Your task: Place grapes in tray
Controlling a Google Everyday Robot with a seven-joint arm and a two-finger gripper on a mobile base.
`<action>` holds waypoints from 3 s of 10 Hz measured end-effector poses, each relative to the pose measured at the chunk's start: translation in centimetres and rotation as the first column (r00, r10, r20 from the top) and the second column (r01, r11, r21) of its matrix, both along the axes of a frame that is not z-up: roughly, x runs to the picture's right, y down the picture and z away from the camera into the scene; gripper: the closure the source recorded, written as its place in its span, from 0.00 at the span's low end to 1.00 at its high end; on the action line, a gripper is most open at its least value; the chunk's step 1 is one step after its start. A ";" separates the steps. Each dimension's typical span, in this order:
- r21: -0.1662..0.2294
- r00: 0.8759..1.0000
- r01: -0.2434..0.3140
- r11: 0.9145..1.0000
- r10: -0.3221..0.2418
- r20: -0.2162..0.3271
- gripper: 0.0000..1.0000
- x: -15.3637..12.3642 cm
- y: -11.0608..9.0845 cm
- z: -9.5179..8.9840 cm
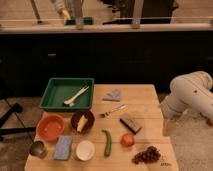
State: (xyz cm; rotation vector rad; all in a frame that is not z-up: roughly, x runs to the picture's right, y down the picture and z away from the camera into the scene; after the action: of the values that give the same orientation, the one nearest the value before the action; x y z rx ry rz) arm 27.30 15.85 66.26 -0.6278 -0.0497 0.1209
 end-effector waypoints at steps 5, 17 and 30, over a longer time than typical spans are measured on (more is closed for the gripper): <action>0.104 0.988 -0.101 0.989 0.088 0.125 0.20 -1.8 5.5 1.1; 0.110 0.976 -0.099 0.989 0.075 0.206 0.20 -1.6 11.6 3.5; 0.045 0.949 -0.078 0.996 0.060 0.310 0.20 -2.8 16.4 8.0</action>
State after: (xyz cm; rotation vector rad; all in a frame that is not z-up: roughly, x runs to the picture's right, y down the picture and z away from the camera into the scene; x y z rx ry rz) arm 24.50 32.24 74.27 -0.5841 -0.3770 0.0875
